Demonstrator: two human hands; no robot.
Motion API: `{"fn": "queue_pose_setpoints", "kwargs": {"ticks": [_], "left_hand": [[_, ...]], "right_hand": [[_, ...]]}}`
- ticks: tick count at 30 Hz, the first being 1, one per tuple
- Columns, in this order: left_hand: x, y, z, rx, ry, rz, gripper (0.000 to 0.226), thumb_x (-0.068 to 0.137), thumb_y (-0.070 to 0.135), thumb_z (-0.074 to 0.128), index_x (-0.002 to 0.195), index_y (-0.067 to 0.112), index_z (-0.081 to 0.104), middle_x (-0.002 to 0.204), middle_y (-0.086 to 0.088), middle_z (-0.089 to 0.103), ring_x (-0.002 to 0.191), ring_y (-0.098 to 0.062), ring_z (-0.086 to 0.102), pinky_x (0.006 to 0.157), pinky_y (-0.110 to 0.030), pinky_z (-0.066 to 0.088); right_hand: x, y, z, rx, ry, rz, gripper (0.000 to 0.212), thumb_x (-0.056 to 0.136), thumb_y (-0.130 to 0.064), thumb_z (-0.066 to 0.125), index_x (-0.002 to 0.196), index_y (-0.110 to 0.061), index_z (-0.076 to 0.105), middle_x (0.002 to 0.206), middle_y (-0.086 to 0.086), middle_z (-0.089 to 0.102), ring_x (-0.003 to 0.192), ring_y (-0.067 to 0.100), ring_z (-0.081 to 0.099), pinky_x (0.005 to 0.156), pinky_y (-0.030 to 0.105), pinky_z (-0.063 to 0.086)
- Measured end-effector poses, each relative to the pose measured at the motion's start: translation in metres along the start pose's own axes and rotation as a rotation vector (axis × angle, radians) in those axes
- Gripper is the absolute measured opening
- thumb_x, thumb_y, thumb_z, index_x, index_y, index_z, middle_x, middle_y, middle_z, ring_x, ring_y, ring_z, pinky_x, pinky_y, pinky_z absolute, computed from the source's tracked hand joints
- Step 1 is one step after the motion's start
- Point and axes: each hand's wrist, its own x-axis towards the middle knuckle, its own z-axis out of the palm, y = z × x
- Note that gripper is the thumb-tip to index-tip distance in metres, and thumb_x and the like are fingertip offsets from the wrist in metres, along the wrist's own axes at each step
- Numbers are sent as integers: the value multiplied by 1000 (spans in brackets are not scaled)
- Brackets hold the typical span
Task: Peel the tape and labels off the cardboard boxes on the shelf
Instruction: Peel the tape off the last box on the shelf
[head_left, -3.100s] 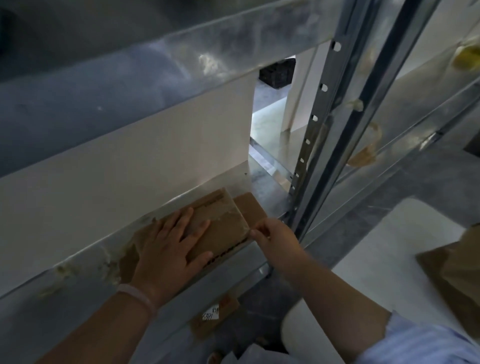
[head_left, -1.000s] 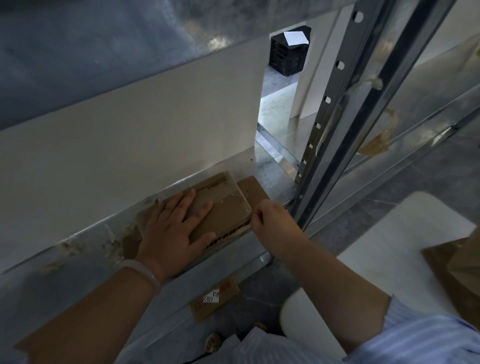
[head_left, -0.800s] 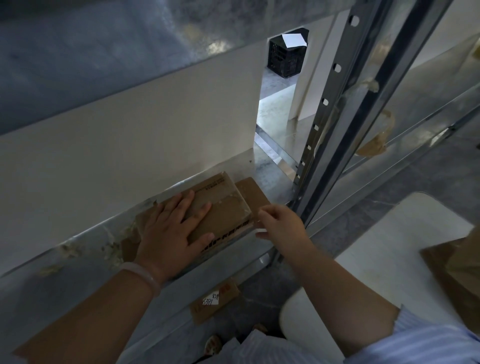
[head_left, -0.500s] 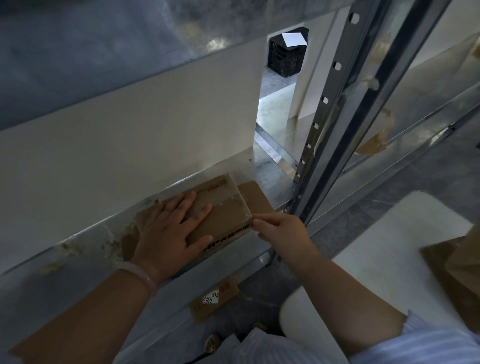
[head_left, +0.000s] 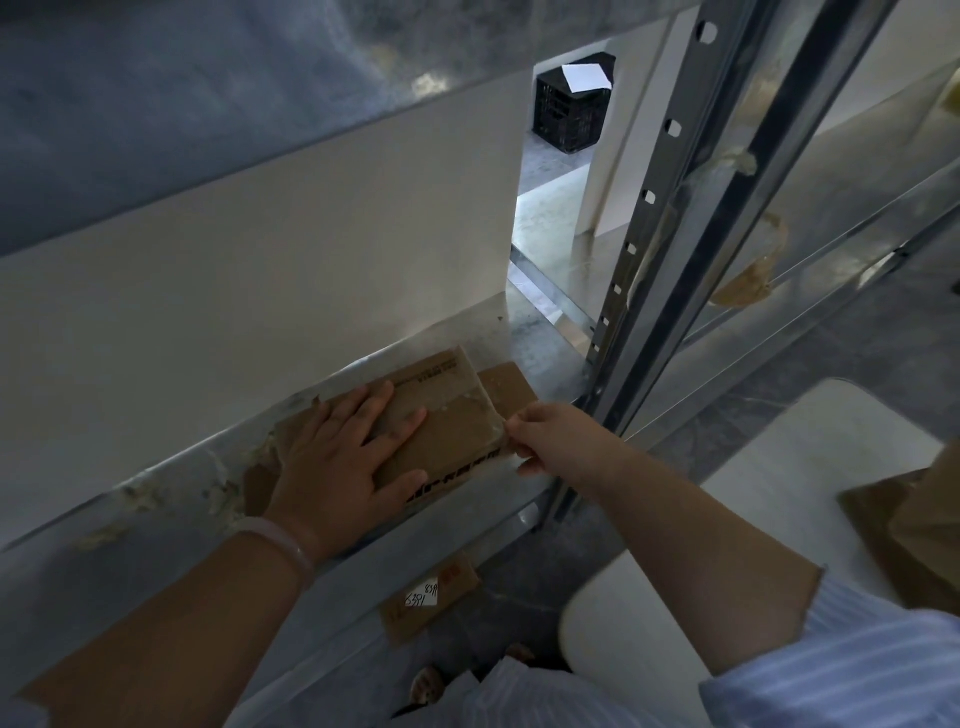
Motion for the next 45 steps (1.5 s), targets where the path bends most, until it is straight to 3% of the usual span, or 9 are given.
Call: {"fn": "queue_pose_setpoints", "kwargs": {"ticks": [4,7,10,16,23,31,35,40,45], "left_hand": [[1,0,2,-13,-1,-21,71,86,77,8,146,44,24,158,0,21,144,-25,22,116,-52,18],[2,1,2,-8,-4,-20,71,86,77,10,146,43,29,157,-1,24,142,-27,26,114,-54,21],[3,1,2,-16,-2,-22,71,86,77,12,145,42,33,156,-2,28,141,-28,29,113,-54,23],[2,1,3,0,10,-2,70,87,76,13,145,43,32,156,-2,29,141,-28,30,113,-53,22],[2,2,2,5,17,-1,69,88,76,15,146,43,31,156,-2,28,140,-28,30,113,-53,22],[2,2,2,4,13,-7,69,87,76,14,146,43,29,157,-2,26,141,-28,28,114,-53,20],[2,2,2,2,6,-11,69,87,76,15,146,44,29,157,-2,25,142,-27,27,114,-53,21],[2,2,3,10,4,-14,71,86,78,10,147,45,25,159,1,20,144,-24,19,116,-51,15],[3,4,1,7,4,-16,72,87,77,12,146,42,32,157,-2,26,142,-27,26,114,-53,20]], "right_hand": [[1,2,3,-130,90,-102,22,101,-20,46,107,-6,61,98,8,67,85,18,65,66,20,53],[-2,3,2,-138,90,-132,20,102,-21,45,104,-9,60,86,1,66,72,10,61,58,14,47],[-1,8,3,-83,106,-155,18,101,-18,46,95,-11,61,80,1,64,68,12,59,67,23,51],[2,16,-1,826,12,58,10,99,-11,51,99,-4,58,75,8,60,67,18,61,62,31,56],[5,8,0,187,53,70,22,96,-21,59,105,-2,66,96,14,69,85,19,67,74,31,60],[5,13,-3,180,112,51,17,91,-22,67,99,-8,72,100,8,72,96,16,67,75,26,59],[4,7,-11,243,-5,61,16,90,-14,66,103,-5,70,100,7,72,95,15,68,74,25,58],[8,11,-7,134,-25,-27,20,88,-10,68,104,1,64,105,18,69,96,21,68,78,29,59],[11,15,-5,-23,46,-135,7,90,-13,65,95,-9,65,97,10,70,89,19,69,82,31,59]]}}
